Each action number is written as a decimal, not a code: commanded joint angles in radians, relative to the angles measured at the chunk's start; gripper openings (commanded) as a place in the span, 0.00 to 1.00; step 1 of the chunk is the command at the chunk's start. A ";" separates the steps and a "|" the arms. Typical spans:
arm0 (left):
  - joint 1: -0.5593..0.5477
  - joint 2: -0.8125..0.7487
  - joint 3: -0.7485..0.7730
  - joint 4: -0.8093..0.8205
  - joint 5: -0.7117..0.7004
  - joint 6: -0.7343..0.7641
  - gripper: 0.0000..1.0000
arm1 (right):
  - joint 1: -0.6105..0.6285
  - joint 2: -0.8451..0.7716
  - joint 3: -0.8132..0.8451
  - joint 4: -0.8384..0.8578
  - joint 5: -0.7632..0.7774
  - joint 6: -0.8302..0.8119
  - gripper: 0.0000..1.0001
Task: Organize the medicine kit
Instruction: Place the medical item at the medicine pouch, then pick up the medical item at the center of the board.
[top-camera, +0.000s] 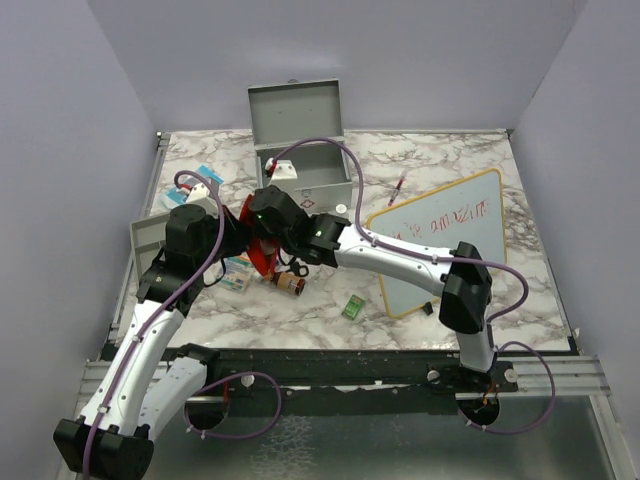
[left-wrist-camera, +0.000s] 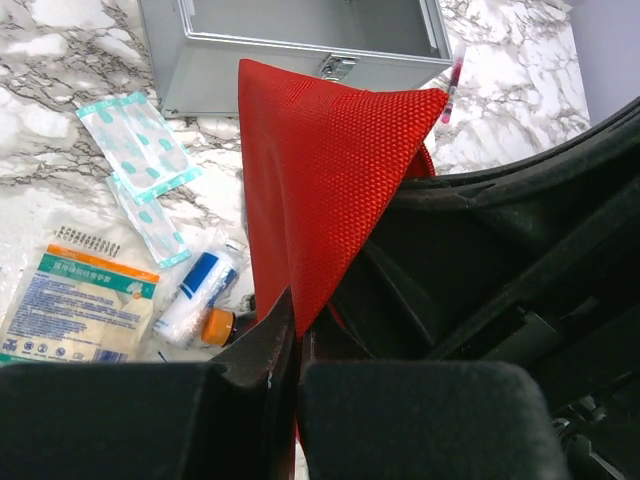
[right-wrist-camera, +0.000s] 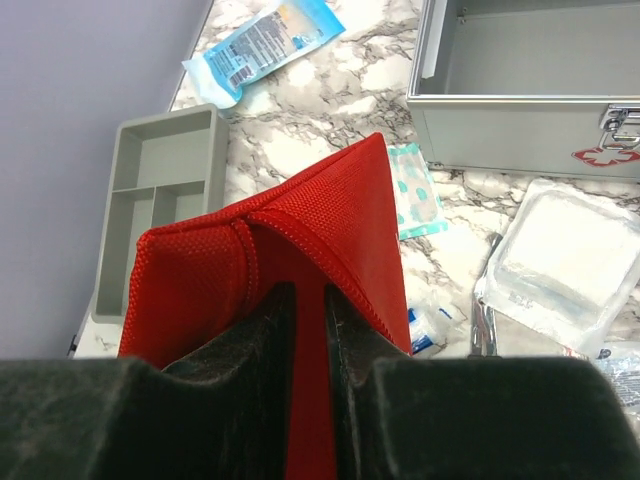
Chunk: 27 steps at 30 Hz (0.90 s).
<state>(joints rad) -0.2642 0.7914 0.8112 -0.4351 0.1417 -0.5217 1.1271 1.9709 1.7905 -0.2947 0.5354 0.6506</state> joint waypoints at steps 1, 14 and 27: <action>-0.005 -0.013 0.002 -0.006 -0.062 0.019 0.00 | -0.006 0.004 0.039 -0.058 -0.031 -0.018 0.23; -0.006 -0.007 0.038 -0.091 -0.552 0.127 0.00 | -0.006 -0.245 -0.223 0.052 -0.221 -0.076 0.31; -0.007 -0.042 -0.002 -0.040 -0.820 0.246 0.00 | -0.079 0.002 -0.064 0.005 -0.236 -0.137 0.36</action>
<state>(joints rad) -0.2661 0.7666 0.8150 -0.5056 -0.5659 -0.3233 1.0813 1.8679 1.6459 -0.2638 0.3431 0.5461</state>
